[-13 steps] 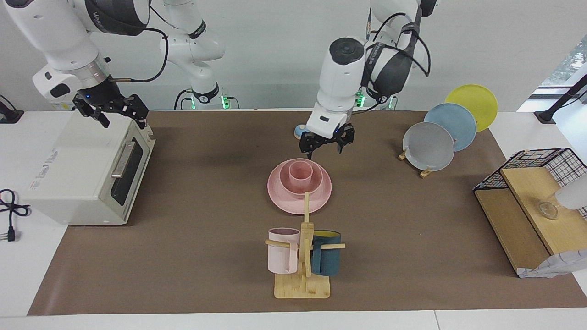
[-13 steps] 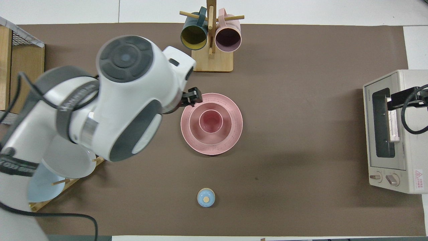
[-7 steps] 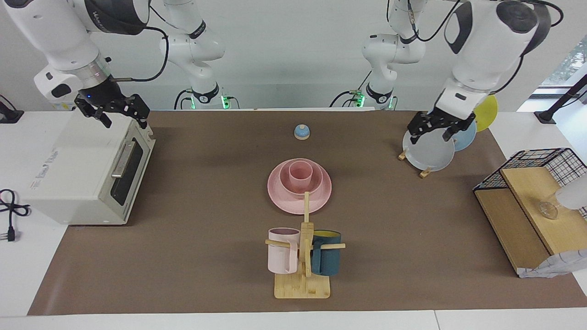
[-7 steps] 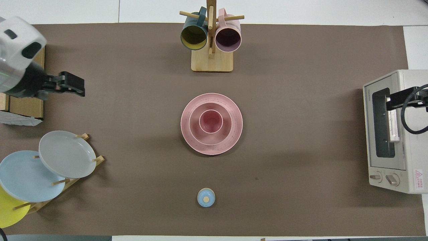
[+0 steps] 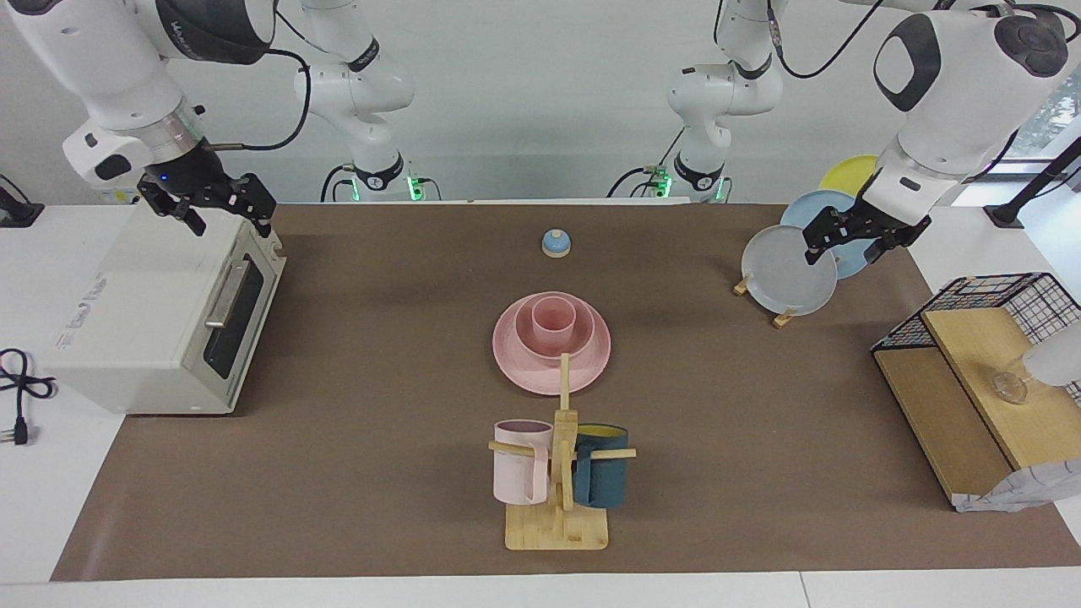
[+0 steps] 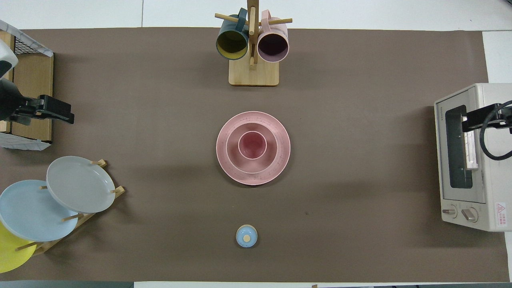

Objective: Organize tableware

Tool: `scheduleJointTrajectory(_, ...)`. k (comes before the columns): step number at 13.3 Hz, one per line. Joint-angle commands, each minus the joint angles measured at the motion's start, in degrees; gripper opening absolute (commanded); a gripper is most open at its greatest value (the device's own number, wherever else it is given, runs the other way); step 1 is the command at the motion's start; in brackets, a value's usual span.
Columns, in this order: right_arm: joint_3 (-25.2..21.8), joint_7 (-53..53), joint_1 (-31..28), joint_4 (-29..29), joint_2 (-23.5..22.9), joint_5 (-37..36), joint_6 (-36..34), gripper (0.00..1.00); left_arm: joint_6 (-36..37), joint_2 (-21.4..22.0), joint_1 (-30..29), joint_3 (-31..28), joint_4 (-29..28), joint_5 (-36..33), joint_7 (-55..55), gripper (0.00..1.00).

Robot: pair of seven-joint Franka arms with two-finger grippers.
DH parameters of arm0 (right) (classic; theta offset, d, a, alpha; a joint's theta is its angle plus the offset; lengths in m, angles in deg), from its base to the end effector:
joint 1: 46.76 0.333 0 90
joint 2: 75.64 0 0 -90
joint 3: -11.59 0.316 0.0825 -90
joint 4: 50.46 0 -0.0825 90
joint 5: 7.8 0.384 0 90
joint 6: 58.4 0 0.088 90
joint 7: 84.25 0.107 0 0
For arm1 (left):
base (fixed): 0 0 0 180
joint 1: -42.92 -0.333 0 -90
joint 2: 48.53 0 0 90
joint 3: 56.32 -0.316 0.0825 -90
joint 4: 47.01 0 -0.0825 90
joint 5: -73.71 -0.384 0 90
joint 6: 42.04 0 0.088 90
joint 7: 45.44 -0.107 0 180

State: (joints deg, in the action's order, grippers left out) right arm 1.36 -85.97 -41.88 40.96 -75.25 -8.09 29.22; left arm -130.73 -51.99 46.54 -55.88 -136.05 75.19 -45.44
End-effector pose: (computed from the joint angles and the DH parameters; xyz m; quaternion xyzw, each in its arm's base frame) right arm 0.5448 -0.0519 0.6130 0.9991 -0.0317 -0.0299 0.0001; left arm 0.5677 -0.0430 0.5965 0.9987 -0.0353 -0.0337 0.0120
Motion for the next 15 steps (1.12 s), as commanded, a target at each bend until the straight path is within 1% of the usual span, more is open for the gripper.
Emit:
scheduleJointTrajectory(1, 0.30, 0.49, -0.31, 0.08, 0.57, 1.25, -0.35, 1.00, 7.80, 0.73, 2.78, -0.18, 3.07, -0.52, 2.01, 1.00)
scheduleJointTrajectory(2, 0.30, 0.57, -0.40, 0.08, 0.57, 1.25, -0.26, 1.00, 10.27, 0.64, 3.67, -0.18, 4.39, -0.52, 2.89, 1.00)
scheduleJointTrajectory(3, 0.30, 0.49, -0.31, 0.08, 0.66, 1.25, -0.35, 1.00, 11.08, 1.60, 3.94, -0.27, 4.05, -0.61, 3.59, 1.00)
scheduleJointTrajectory(4, 0.30, 0.48, -0.31, 0.08, 0.58, 1.16, -0.52, 1.00, 11.43, 3.26, 3.33, -0.18, 2.40, -0.61, 3.69, 1.00)
scheduleJointTrajectory(6, 0.30, 0.48, -0.31, 0.08, 0.66, 1.16, -0.44, 1.00, 8.56, 6.78, 2.62, 0.17, -4.19, -0.61, 3.95, 1.00)
scheduleJointTrajectory(7, 0.30, 0.48, -0.31, 0.08, 0.58, 1.16, -0.44, 1.00, 6.88, 7.14, 1.40, 0.61, -5.08, -0.52, 3.95, 1.00)
scheduleJointTrajectory(9, 0.39, 0.49, -0.22, -0.01, 0.57, 1.16, -0.52, 1.00, 6.08, 7.67, -1.40, 2.97, -4.75, -0.26, 3.69, 1.00)
scheduleJointTrajectory(11, 0.39, 0.48, -0.22, -0.01, 0.57, 1.16, -0.44, 1.00, 6.60, 7.41, -1.60, 3.16, -2.38, 0.79, 3.78, 1.00)
scheduleJointTrajectory(15, 0.39, 0.48, -0.22, -0.01, 0.57, 1.07, -0.53, 1.00, 5.20, 7.50, -1.86, 3.16, -2.81, 0.97, 3.78, 1.00)
